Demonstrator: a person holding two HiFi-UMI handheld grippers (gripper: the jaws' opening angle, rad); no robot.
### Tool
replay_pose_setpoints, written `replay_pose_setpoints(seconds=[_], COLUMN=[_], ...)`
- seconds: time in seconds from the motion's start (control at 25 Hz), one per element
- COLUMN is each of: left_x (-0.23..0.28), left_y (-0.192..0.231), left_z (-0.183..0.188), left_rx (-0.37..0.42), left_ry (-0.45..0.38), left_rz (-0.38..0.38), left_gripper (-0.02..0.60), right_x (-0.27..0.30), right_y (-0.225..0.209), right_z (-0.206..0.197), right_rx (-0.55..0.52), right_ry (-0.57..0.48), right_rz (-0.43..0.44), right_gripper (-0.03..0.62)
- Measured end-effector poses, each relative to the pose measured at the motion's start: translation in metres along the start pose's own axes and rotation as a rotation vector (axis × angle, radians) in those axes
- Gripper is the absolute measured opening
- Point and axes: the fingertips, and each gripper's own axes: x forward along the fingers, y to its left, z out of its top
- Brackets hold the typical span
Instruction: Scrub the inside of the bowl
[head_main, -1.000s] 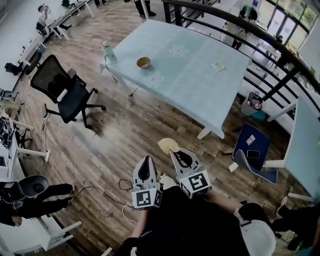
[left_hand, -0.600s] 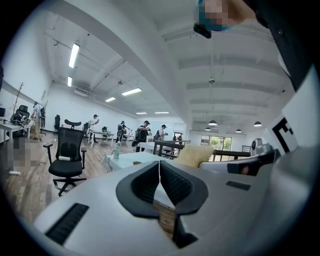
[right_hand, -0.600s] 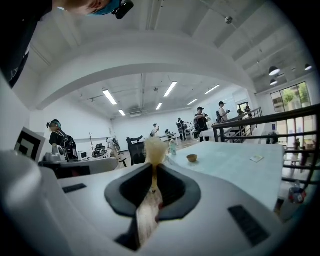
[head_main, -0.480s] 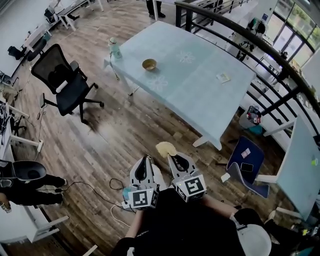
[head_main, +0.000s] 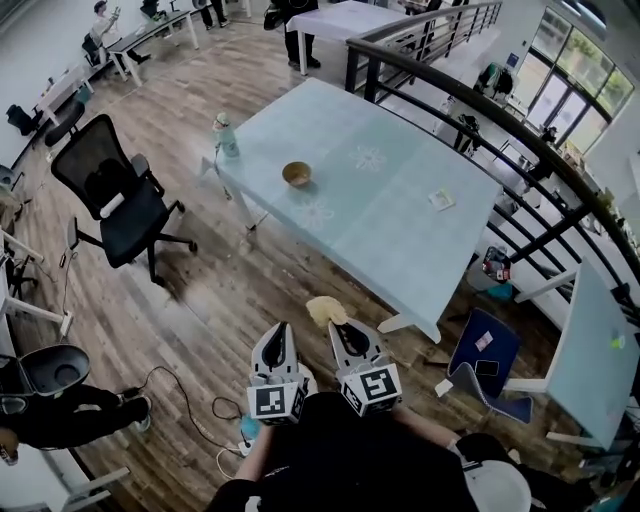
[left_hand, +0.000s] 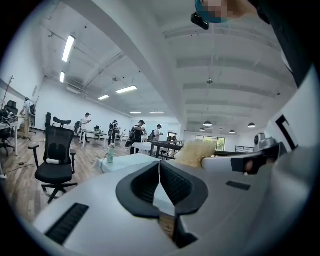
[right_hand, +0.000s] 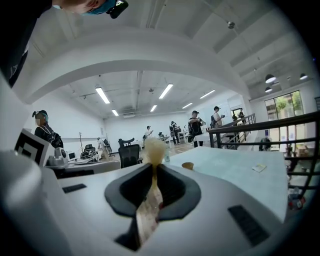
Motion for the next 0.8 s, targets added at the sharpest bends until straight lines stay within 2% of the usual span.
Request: replay_pose_setpoints(seconds=[0.12,0.32,0.48,0.6,0.8], left_x=[0.026,0.068,0.096,0.114,0.131], left_y=[0.023,0.050,0.079,0.097,0.129], left_z=[0.009,0.025,0.032,0.038,0.048], left_rx=[0.000,0.026,0.003,0.023,0.002], left_ry=[0.004,-0.006,0.001,-0.024,-0.028], left_rz=[-0.020,-0.101,-0.130,-0.178,-0.177], left_gripper=[0.016,0.016,0.017,0.016,0.016], right_x=[0.029,0.076,0.111,0.137,0.174], right_y=[0.005,0.001,0.002,0.005,0.024], right_z=[0.009,0.018,0.024,0.026,0.026], right_rx=[-0.015,-0.016,-0.023,-0.026,-0.022], right_ry=[-0.011,-0.008,-0.009,-0.006,-0.006], right_rz=[-0.012,-0.073,-0.111,-0.133,-0.137], right_gripper=[0.038,0.038,0.038,0.038,0.038])
